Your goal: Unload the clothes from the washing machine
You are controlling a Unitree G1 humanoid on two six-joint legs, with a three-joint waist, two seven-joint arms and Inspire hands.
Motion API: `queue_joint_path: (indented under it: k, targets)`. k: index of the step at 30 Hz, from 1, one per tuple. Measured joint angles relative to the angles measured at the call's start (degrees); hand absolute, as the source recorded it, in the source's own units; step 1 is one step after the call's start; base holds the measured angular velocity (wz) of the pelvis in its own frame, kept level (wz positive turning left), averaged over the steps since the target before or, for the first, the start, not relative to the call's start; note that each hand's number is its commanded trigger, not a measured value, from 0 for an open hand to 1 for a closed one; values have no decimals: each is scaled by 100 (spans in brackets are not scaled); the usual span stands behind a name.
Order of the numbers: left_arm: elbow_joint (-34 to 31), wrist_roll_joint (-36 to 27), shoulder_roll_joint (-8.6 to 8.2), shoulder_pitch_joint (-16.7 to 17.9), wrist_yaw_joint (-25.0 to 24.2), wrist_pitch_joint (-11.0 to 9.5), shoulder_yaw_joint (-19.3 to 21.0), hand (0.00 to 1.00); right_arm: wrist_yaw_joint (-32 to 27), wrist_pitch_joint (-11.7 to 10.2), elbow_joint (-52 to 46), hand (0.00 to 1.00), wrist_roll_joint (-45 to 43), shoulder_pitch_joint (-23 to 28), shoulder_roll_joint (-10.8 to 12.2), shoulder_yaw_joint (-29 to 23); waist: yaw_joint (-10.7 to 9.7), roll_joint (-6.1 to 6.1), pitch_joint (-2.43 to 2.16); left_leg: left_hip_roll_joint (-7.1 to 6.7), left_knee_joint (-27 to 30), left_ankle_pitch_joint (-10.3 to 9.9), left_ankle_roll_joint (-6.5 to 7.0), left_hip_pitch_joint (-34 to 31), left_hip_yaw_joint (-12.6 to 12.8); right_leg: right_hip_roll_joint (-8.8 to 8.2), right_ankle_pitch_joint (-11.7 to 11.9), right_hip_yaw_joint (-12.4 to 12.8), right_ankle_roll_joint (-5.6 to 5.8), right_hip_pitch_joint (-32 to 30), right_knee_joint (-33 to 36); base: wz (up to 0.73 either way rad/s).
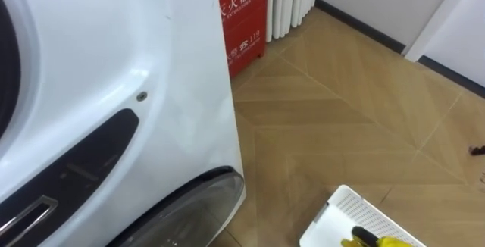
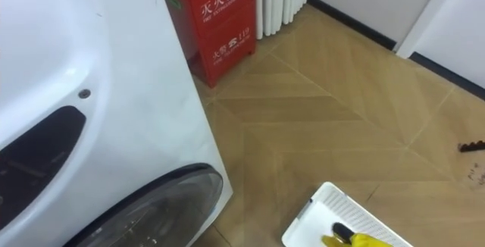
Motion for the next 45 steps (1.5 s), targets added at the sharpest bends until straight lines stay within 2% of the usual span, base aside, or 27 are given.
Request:
queue_joint_path:
  k: [11,18,23,29,35,38,39,41,43,45]
  targets:
    - [-48,-5,102,18,9,2,-49,0,2,12,0,0,43,18,0,7,23,7,-11,1,52,0,0,21,12,6,27,20,7,15,32,-1]
    - [6,-2,98,18,33,-16,-72,0,2,8,186,0,-6,21,2,67,161,84,-30,6,55,0,0,25,-11,-8,36,-3,5,48,-6,2]
    - [8,-1,98,22,57,-11,-73,0,2,8,238,0,-74,7,2,68,187,128,-32,20,44,1,0,21,-24,-55,38,-124,8,99,-77,13]
    - [4,6,95,25,57,-2,-111,0,119,8,234,0,-100,12,8,255,183,117,-31,3,-69,1,0,32,-221,-129,37,-337,7,136,-101,19]
    - [-131,147,57,97,11,24,-119,0,381,23,522,0,-580,143,27,360,325,97,-26,48,-69,1,0,260,-335,-227,-3,-654,-16,539,-272,26]
    - [-359,408,-5,299,25,41,-132,0,481,150,761,0,-752,313,114,507,373,113,-33,87,-72,2,-1,451,-409,-330,-59,-980,-40,914,-422,57]
    - [-354,496,-68,362,26,32,-134,0,480,150,926,0,-810,328,203,510,420,165,-70,100,-78,2,-1,502,-490,-366,-61,-1117,-41,1045,-515,58]
    - [-386,526,-165,435,34,54,-142,0,470,168,1346,0,-679,292,281,606,513,142,-51,104,-106,4,-1,660,-726,-414,-72,-1338,-45,1346,-668,63]
    - [-396,490,-271,518,118,97,-186,0,431,297,1965,0,-329,52,418,707,649,109,-45,95,-182,8,4,849,-954,-476,-108,-1588,-32,1658,-811,62]
    - [-400,498,-364,572,255,102,-174,0,414,327,2217,0,82,-102,570,706,740,27,-18,70,-222,27,28,939,-1027,-540,-163,-1737,-15,1785,-818,56]
